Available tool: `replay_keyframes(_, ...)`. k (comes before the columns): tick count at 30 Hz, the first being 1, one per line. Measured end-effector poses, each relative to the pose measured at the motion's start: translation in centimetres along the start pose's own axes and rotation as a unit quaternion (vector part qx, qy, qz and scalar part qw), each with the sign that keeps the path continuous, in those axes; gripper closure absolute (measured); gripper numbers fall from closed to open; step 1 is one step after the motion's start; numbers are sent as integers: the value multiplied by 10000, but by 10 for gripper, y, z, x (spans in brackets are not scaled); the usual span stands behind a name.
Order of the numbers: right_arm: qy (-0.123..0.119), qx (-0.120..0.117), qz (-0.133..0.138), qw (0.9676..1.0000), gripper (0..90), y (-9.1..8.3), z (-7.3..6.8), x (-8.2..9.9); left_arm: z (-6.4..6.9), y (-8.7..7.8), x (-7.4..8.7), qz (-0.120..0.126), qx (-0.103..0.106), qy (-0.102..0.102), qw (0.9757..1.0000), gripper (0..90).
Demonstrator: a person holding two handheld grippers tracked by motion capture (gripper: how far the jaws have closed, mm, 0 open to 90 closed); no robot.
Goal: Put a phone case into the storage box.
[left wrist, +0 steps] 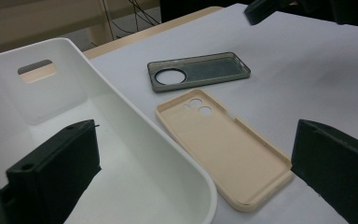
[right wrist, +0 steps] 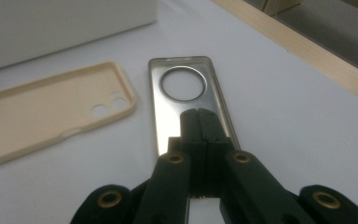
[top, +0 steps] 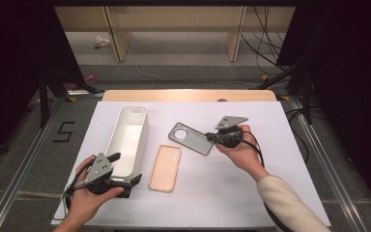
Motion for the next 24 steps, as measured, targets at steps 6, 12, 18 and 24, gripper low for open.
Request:
replay_keyframes(6, -52, 64, -297, 9995, 900, 39, 6, -9, 0, 0, 1, 1, 16, -11, 10000, 5)
replay_keyframes(12, -68, 162, -580, 9982, 900, 74, 12, -12, 0, 0, 1, -8, 28, -11, 10000, 6)
replay_keyframes(18, -9, 266, -719, 9971, 900, 94, 17, -16, 0, -1, 2, -3, 26, -24, 10000, 6)
replay_keyframes(24, -77, 273, -848, 9960, 900, 105, 15, -18, 0, -1, 2, -12, 41, -17, 10000, 6)
Point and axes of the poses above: each handheld gripper's, and its own axes: y roughly forward along the jaws, x roughly out of its underside, z roughly to its right, the point moved 2 cm from there along y, roughly forward along the jaws, and after that the axes turned 2 degrees about x, right-handed, at the moved point
